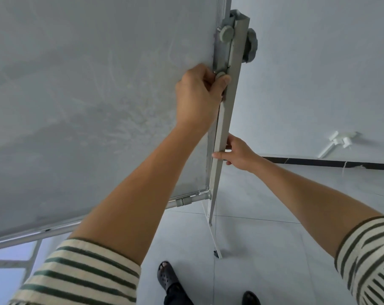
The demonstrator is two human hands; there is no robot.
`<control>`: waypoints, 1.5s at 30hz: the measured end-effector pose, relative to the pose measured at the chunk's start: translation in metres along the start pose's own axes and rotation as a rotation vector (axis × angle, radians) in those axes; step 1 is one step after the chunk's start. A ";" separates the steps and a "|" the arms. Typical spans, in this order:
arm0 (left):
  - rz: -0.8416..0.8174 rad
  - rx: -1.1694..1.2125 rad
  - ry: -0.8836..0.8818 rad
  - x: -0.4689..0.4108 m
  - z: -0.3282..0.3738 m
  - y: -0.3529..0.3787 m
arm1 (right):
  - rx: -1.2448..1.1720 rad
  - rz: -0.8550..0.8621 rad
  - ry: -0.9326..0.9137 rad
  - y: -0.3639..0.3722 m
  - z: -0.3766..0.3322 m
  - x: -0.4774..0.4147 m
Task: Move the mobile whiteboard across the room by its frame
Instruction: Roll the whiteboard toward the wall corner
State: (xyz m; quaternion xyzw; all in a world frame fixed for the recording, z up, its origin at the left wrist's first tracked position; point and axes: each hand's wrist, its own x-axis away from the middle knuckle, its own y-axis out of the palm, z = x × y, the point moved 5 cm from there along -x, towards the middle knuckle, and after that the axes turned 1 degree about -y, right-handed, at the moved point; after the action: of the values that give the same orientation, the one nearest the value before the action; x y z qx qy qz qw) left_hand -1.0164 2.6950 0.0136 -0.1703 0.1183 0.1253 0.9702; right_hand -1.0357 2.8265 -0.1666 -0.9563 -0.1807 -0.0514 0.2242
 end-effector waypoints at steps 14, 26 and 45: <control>-0.085 0.004 0.040 0.125 0.090 0.145 | 0.015 0.055 0.043 -0.123 0.079 0.159; -0.112 -0.036 0.087 0.166 0.136 0.244 | -0.031 0.076 0.035 -0.210 0.136 0.215; 0.048 0.037 -0.125 0.210 0.214 0.444 | 0.142 -0.053 -0.067 -0.405 0.235 0.242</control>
State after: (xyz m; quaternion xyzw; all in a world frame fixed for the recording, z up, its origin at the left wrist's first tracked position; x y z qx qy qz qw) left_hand -0.9045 3.2192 0.0183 -0.1412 0.0637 0.1569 0.9754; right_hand -0.9557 3.3479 -0.1666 -0.9341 -0.2163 -0.0125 0.2838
